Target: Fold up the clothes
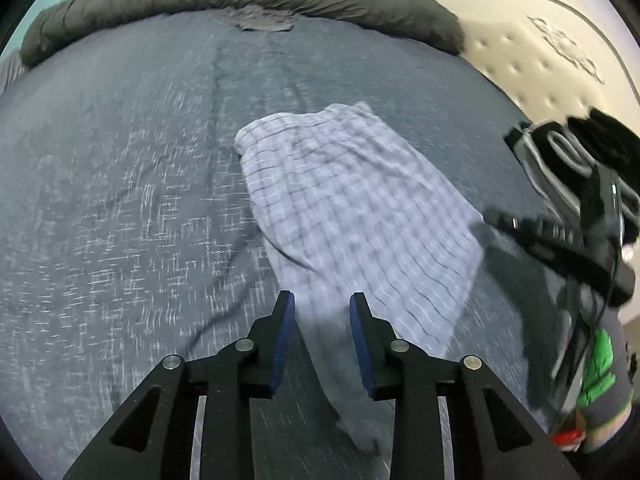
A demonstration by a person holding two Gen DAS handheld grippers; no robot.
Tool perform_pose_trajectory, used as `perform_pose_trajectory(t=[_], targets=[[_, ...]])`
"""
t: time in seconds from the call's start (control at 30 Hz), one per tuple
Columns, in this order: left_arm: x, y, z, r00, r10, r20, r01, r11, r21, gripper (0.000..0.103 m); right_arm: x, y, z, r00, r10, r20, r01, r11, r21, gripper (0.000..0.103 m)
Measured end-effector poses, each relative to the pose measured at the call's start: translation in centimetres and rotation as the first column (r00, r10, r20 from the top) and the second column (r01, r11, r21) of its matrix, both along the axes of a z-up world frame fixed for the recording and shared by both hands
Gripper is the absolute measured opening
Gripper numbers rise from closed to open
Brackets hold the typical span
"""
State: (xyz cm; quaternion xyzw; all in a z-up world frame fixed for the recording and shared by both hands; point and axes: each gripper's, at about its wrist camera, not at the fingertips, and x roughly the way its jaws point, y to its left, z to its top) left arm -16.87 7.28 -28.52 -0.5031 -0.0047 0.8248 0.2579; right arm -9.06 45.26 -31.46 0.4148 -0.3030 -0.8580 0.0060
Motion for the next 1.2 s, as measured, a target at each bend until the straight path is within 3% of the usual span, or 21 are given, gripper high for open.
perform_pose_trajectory(t=[0.13, 0.3, 0.33, 0.4, 0.43, 0.7, 1.07, 1.13, 1.17, 1.2], targets=[[-2.0, -1.0, -1.3, 0.999, 0.032, 0.015, -0.032, 0.999, 0.03, 0.031, 0.2, 1.0, -0.3, 0.997, -0.065, 0.035, 0.063, 0.997, 0.04, 0.004], [-5.0, -1.7, -1.0, 0.998, 0.063, -0.003, -0.063, 0.997, 0.042, 0.031, -0.1, 1.2, 3.1, 0.993, -0.064, -0.097, 0.067, 0.997, 0.033, 0.006], [-5.6, -1.9, -0.9, 0.997, 0.072, -0.002, -0.072, 0.996, 0.05, 0.031, -0.9, 0.9, 3.5, 0.993, -0.045, -0.109, 0.047, 0.999, 0.019, 0.009], [-6.6, -2.3, -0.7, 0.996, 0.088, 0.002, -0.088, 0.994, 0.066, 0.038, -3.0, 0.1, 3.8, 0.996, 0.017, -0.091, -0.015, 1.0, 0.022, 0.04], [-7.2, -2.4, -0.9, 0.996, 0.093, 0.008, -0.093, 0.993, 0.07, 0.04, -4.2, -0.3, 4.0, 0.995, 0.05, -0.09, -0.048, 0.999, 0.022, 0.042], [-10.9, -3.2, -2.6, 0.986, 0.139, 0.094, -0.152, 0.978, 0.145, 0.041, -13.8, -3.2, 3.9, 0.977, 0.214, -0.018, -0.212, 0.974, 0.079, 0.042], [-11.9, -2.1, -3.5, 0.986, 0.127, 0.109, -0.145, 0.973, 0.18, 0.039, -18.6, -5.2, 1.7, 0.962, 0.27, 0.048, -0.274, 0.945, 0.176, 0.042], [-12.0, -1.9, -3.6, 0.986, 0.123, 0.11, -0.142, 0.973, 0.184, 0.039, -19.2, -5.6, 1.3, 0.959, 0.279, 0.056, -0.284, 0.94, 0.189, 0.038], [-11.9, -1.8, -3.6, 0.987, 0.119, 0.108, -0.138, 0.973, 0.186, 0.036, -19.6, -5.8, 1.1, 0.957, 0.283, 0.06, -0.29, 0.937, 0.195, 0.026], [-11.9, -1.6, -3.6, 0.988, 0.112, 0.106, -0.131, 0.974, 0.185, 0.026, -19.9, -6.0, 1.0, 0.956, 0.288, 0.065, -0.295, 0.934, 0.202, 0.018]])
